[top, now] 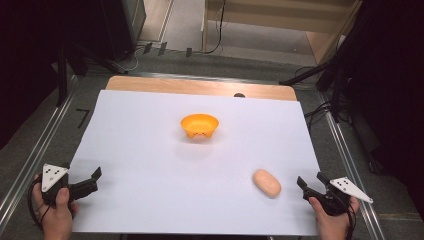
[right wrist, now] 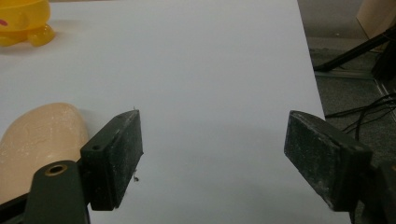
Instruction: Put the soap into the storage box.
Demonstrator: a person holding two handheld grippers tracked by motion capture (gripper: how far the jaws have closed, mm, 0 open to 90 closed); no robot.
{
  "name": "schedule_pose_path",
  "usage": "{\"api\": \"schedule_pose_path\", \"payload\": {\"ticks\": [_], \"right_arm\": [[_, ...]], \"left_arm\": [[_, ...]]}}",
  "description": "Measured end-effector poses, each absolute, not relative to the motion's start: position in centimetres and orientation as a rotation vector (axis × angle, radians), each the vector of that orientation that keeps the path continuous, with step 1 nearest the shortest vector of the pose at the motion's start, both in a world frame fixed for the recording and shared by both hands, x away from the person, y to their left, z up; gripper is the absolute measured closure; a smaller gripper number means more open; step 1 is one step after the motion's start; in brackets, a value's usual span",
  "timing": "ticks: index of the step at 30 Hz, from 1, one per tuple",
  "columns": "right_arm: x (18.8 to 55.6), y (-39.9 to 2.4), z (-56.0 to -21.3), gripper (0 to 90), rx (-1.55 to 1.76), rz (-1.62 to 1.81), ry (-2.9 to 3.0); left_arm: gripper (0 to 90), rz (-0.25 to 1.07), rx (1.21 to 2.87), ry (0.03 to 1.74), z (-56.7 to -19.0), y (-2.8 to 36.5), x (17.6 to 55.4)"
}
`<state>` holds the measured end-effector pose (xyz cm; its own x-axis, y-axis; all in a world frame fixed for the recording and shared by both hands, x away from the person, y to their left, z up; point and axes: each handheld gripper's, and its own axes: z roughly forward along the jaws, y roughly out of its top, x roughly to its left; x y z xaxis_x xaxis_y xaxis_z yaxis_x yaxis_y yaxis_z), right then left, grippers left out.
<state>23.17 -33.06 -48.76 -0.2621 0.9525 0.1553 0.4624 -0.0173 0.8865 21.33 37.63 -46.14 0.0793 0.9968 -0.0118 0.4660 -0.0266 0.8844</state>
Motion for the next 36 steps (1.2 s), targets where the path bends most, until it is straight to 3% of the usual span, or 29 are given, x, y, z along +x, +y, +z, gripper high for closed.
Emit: {"api": "schedule_pose_path", "payload": {"ticks": [11, 13, 26, 29, 31, 36], "right_arm": [[23.1, -32.6, -48.6, 29.2, 1.475, 1.155, 1.705], [23.0, -31.9, -48.6, 35.5, 1.415, 1.062, 1.742], [23.9, -30.8, -47.9, 51.7, 1.309, 1.076, 1.967], [24.0, -30.6, -47.2, 51.4, 1.311, 1.025, 2.0], [24.1, -30.7, -46.7, 43.6, 1.333, 1.048, 2.039], [23.8, -31.0, -45.8, 37.6, 1.34, 1.104, 2.115]], "left_arm": [[1.0, 0.893, 1.587, 1.509, -46.1, 37.6, 21.4], [1.0, 0.895, 1.591, 1.511, -46.1, 37.6, 21.4], [1.0, 0.892, 1.578, 1.51, -46.1, 37.7, 21.3], [1.0, 0.884, 1.571, 1.516, -46.1, 37.8, 21.3], [1.0, 0.886, 1.572, 1.511, -46.1, 37.8, 21.3], [1.0, 0.891, 1.571, 1.51, -46.1, 37.8, 21.3]]}}
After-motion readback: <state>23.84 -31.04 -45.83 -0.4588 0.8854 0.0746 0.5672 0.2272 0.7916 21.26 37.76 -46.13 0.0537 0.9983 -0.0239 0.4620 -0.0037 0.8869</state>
